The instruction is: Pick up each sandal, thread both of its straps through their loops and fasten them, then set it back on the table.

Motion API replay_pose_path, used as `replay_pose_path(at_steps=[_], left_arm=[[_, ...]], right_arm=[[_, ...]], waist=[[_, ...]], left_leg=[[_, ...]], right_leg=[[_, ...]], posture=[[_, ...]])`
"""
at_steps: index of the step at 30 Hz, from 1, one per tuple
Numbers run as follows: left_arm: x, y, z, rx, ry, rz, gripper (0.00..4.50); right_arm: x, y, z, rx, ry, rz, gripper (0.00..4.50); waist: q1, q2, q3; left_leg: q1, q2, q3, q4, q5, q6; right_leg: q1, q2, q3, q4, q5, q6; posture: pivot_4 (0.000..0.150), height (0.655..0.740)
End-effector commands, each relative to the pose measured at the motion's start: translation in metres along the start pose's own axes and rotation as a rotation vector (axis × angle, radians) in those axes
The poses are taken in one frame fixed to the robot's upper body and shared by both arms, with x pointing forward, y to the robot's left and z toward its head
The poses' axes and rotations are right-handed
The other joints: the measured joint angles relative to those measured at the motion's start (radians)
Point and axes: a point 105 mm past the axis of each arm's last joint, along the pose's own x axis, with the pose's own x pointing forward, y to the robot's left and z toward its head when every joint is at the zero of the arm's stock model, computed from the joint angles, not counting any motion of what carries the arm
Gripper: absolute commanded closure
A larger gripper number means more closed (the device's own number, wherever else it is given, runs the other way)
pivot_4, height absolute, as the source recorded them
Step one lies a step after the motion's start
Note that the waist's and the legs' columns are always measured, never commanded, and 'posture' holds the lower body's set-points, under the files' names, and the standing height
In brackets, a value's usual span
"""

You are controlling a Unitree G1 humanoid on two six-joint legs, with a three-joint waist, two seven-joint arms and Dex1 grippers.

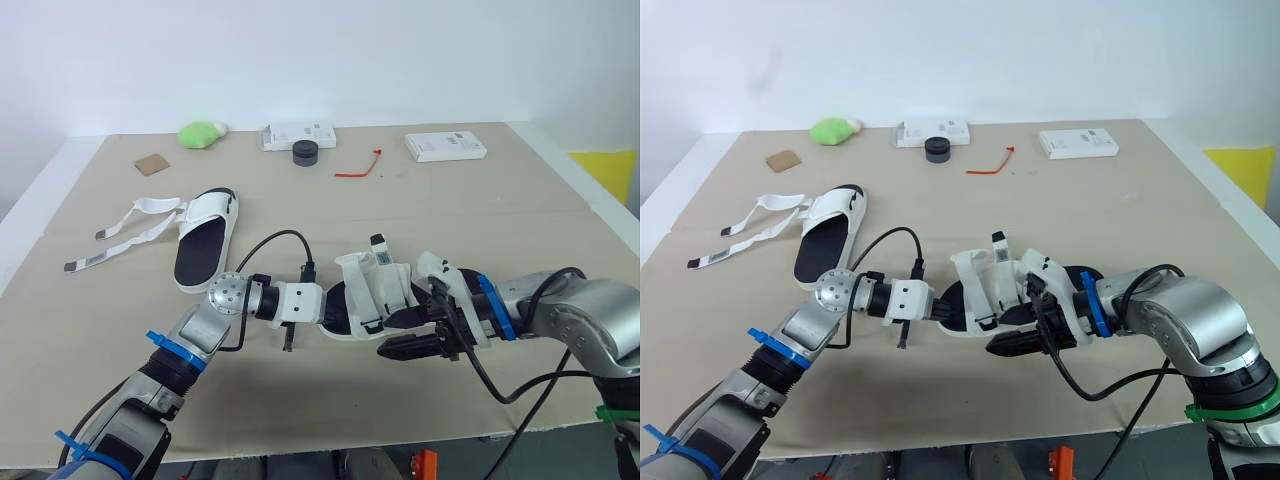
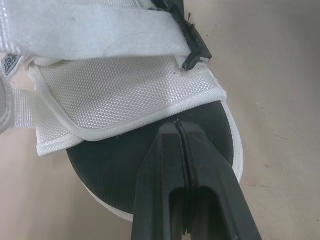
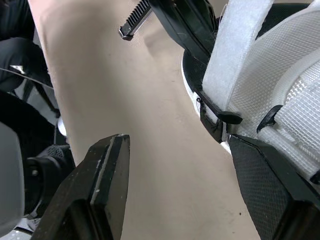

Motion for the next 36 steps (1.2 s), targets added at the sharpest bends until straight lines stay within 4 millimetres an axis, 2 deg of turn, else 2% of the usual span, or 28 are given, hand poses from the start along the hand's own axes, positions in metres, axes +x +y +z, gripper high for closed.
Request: replay_pose_path(at_steps=[1,9,21,29,36], left_arm=[[0.001,-0.021,-0.025,-0.009,0.116,-0.102,4.50],[0.002,-0.021,-0.025,0.021,0.124,-0.110,4.50],[0.003,-0.020,-0.024,-0.001,0.107,-0.096,4.50],[0.005,-0.019,-0.022,-0.011,0.097,-0.083,4.50],[0.005,-0.018,-0.022,-0.014,0.093,-0.084,4.50]], right_arm=[[-0.012,0.001,0.013,-0.061,-0.043,-0.048,1.07],[-0.008,0.004,0.016,-0.004,-0.061,-0.017,1.07],[0.008,-0.004,0.013,0.076,-0.067,-0.048,1.07],[0.008,-0.011,-0.003,0.120,0.006,-0.091,1.07],[0.012,-0.013,0.002,0.139,-0.024,-0.092,1.07]], waist=[[0.000,0.000,0.000],[-0.001,0.000,0.000],[-0.004,-0.002,-0.001],[-0.004,-0.003,-0.002],[-0.004,-0.006,-0.003]], left_leg=[[0.000,0.000,0.000,0.000,0.000,0.000],[0.000,0.000,0.000,0.000,0.000,0.000],[0.004,0.001,-0.001,0.000,0.000,0.001],[0.008,0.001,-0.001,0.000,0.000,0.001],[0.007,0.001,0.000,0.000,0.000,0.001]], right_leg=[[0.000,0.000,0.000,0.000,0.000,0.000],[0.000,0.000,0.001,0.000,-0.001,-0.003],[0.000,0.003,0.003,0.000,0.001,-0.006],[0.001,0.005,0.008,0.000,0.003,-0.006],[0.001,0.005,0.009,-0.002,0.003,-0.005]], posture=[[0.150,0.7400],[0.150,0.7400],[0.150,0.7400],[0.150,0.7400],[0.150,0.7400]])
